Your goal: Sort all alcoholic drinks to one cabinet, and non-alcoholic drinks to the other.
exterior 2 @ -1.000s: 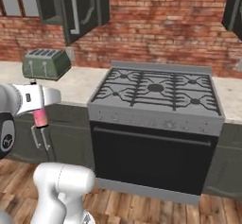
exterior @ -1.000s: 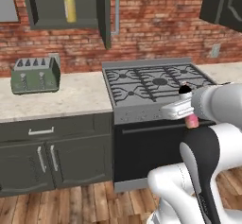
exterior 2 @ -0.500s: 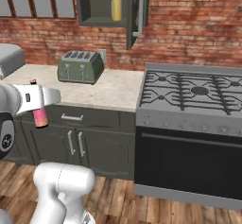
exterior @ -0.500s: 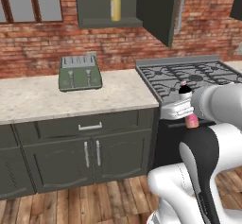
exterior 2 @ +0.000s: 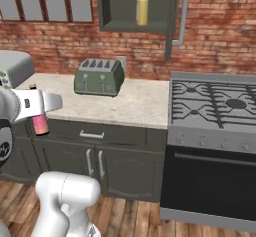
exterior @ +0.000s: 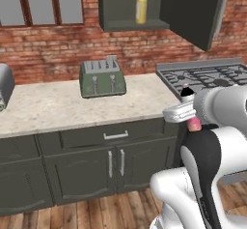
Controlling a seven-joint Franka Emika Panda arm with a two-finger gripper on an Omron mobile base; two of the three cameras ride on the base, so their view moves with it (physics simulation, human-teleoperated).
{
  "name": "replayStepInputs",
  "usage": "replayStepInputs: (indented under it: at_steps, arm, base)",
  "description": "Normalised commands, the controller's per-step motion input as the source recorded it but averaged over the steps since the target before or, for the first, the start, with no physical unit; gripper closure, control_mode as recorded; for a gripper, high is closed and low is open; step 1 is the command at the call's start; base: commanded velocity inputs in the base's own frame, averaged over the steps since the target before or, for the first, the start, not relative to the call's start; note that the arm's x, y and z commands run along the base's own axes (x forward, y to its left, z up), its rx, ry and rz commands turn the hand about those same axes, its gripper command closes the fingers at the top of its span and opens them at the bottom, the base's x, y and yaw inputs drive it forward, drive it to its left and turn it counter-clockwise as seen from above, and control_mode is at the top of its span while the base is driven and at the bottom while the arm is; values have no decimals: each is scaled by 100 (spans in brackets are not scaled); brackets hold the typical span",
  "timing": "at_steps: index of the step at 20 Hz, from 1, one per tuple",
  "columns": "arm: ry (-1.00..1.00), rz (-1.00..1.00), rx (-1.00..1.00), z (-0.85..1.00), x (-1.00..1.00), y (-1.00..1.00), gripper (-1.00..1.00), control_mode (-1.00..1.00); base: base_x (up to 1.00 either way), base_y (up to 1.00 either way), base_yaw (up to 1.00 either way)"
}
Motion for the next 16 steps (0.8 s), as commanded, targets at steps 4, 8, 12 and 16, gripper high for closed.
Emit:
replayStepInputs:
  at_steps: [4, 8, 12, 16]
  arm:
    - [0, 0, 0, 0, 0, 0, 100, 100]
    - [0, 0, 0, 0, 0, 0, 100, 100]
    - [0, 0, 0, 0, 0, 0, 100, 100]
    - [0, 0, 0, 0, 0, 0, 100, 100]
  base:
    - [51, 17, -2]
    - [46, 3, 0]
    - [43, 0, 0]
    - [51, 0, 0]
